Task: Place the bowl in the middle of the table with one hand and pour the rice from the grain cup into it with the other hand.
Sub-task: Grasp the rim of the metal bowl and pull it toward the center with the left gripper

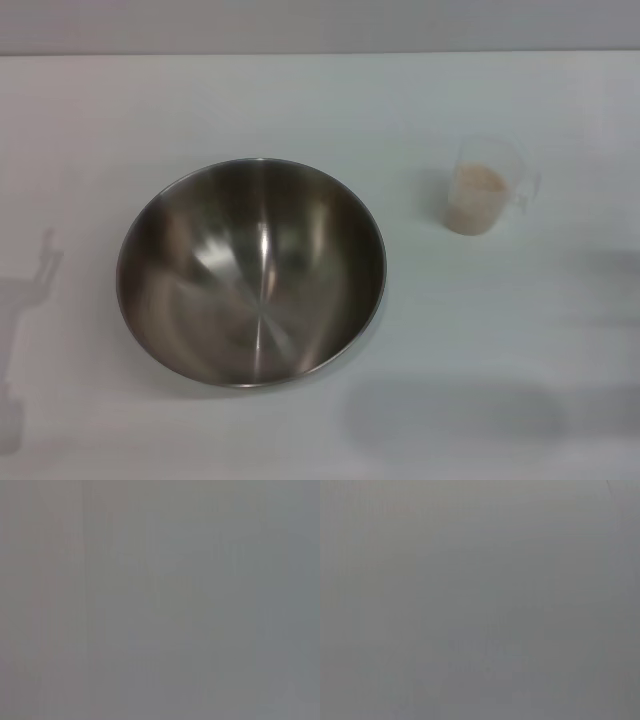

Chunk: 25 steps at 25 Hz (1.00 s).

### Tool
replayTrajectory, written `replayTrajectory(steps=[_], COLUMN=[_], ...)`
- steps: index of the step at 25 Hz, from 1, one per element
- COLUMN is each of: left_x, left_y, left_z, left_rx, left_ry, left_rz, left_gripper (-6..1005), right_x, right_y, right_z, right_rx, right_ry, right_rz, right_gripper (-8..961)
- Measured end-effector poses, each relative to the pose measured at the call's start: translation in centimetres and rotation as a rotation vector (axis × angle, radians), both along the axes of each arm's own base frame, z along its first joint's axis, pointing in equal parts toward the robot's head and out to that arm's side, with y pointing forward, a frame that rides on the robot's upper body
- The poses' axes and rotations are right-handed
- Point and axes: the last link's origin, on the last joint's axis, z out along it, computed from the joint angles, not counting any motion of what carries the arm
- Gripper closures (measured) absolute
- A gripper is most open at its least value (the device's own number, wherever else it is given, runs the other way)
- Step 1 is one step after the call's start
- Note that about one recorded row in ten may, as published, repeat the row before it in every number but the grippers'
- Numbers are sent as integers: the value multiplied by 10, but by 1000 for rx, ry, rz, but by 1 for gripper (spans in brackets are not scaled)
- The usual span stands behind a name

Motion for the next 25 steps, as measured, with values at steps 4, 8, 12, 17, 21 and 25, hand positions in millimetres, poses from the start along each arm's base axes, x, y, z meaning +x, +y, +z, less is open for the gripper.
replayTrajectory(steps=[4, 8, 12, 17, 21, 25], left_x=[2, 2, 8, 16, 20, 25], left_y=[1, 1, 7, 29, 52, 76], left_z=[0, -1, -3, 3, 7, 5], left_rx=[2, 1, -29, -17, -54, -122], left_ry=[-5, -8, -12, -1, 14, 39], left_rz=[-5, -7, -38, -75, -80, -36], left_gripper=[140, 140, 140, 140, 141, 141], right_x=[0, 0, 0, -1, -1, -1], right_y=[0, 0, 0, 1, 1, 1], right_z=[0, 0, 0, -1, -1, -1], right_rx=[0, -1, -3, -7, -7, -8], right_ry=[0, 0, 0, -1, -2, -3], right_rz=[-1, -1, 0, 4, 5, 6], right_gripper=[115, 115, 116, 116, 116, 115])
